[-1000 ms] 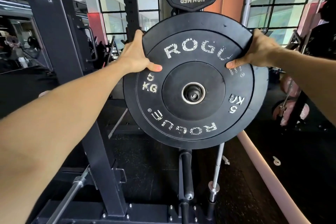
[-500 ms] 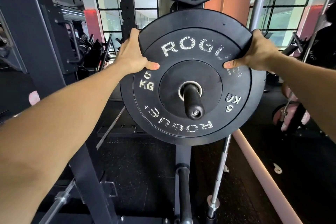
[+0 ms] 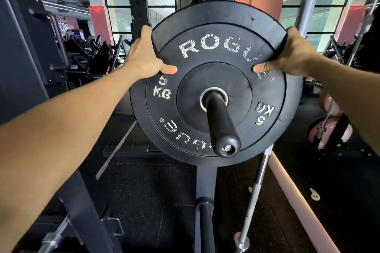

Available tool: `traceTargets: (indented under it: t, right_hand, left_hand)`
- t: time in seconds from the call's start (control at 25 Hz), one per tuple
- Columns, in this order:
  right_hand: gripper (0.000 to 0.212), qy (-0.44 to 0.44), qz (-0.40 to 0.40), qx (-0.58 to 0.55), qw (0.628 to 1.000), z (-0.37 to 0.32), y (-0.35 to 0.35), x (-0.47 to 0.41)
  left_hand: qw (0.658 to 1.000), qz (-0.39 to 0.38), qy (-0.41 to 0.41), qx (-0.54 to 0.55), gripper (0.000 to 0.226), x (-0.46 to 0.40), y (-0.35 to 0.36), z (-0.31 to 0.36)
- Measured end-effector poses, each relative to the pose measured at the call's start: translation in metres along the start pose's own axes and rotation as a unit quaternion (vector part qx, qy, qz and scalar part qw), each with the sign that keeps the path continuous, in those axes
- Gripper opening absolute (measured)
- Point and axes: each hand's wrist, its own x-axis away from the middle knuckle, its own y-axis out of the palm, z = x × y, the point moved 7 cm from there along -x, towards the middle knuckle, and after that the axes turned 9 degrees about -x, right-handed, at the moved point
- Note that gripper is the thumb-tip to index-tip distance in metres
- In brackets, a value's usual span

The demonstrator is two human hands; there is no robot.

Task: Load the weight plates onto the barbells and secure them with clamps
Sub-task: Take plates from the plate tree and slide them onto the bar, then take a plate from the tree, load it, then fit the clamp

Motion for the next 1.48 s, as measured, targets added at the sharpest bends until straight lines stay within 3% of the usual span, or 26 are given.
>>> traceTargets:
  t: [0.16, 0.32, 0.44, 0.52, 0.64, 0.88, 1.08, 1.16, 1.24, 1.36, 1.48]
  right_hand:
    - [0.099, 0.014, 0.022, 0.02, 0.999, -0.007, -0.002, 0.009]
    - [0.123, 0.018, 0.018, 0.08, 0.996, 0.001, 0.003, 0.034]
    - [0.11, 0.022, -0.064, 0.134, 0.989, 0.024, 0.023, 0.078]
    - [0.095, 0.031, -0.124, 0.155, 0.98, 0.047, 0.044, 0.124]
    - [0.084, 0.081, -0.195, 0.129, 0.969, 0.087, 0.085, 0.216]
    - [0.081, 0.234, -0.341, 0.122, 0.903, 0.171, 0.136, 0.431]
    - [0.073, 0.342, -0.416, 0.087, 0.838, 0.214, 0.147, 0.616]
    - [0.082, 0.394, -0.447, 0.068, 0.8, 0.226, 0.15, 0.684]
    - [0.09, 0.432, -0.46, 0.053, 0.774, 0.237, 0.153, 0.743]
    - [0.065, 0.437, -0.506, 0.072, 0.74, 0.238, 0.156, 0.81]
    - [0.054, 0.423, -0.556, 0.098, 0.709, 0.231, 0.165, 0.866]
  left_hand:
    - [0.999, 0.007, -0.014, -0.041, 0.111, 0.015, 0.0, 0.004]
    - [0.997, 0.001, -0.018, -0.072, 0.125, 0.04, -0.002, 0.003]
    - [0.994, -0.05, -0.019, -0.096, 0.128, 0.072, 0.003, -0.013]
    - [0.988, -0.104, -0.029, -0.108, 0.119, 0.11, 0.017, -0.03]
    - [0.978, -0.201, -0.032, -0.041, 0.102, 0.195, 0.053, -0.05]
    - [0.894, -0.434, -0.103, -0.049, 0.078, 0.42, 0.123, -0.093]
    - [0.816, -0.555, -0.149, -0.064, 0.062, 0.598, 0.155, -0.121]
    - [0.776, -0.604, -0.17, -0.054, 0.06, 0.667, 0.162, -0.126]
    - [0.744, -0.634, -0.206, -0.044, 0.057, 0.728, 0.163, -0.13]
    - [0.72, -0.646, -0.248, -0.052, 0.051, 0.795, 0.156, -0.136]
    - [0.704, -0.649, -0.281, -0.072, 0.046, 0.85, 0.138, -0.144]
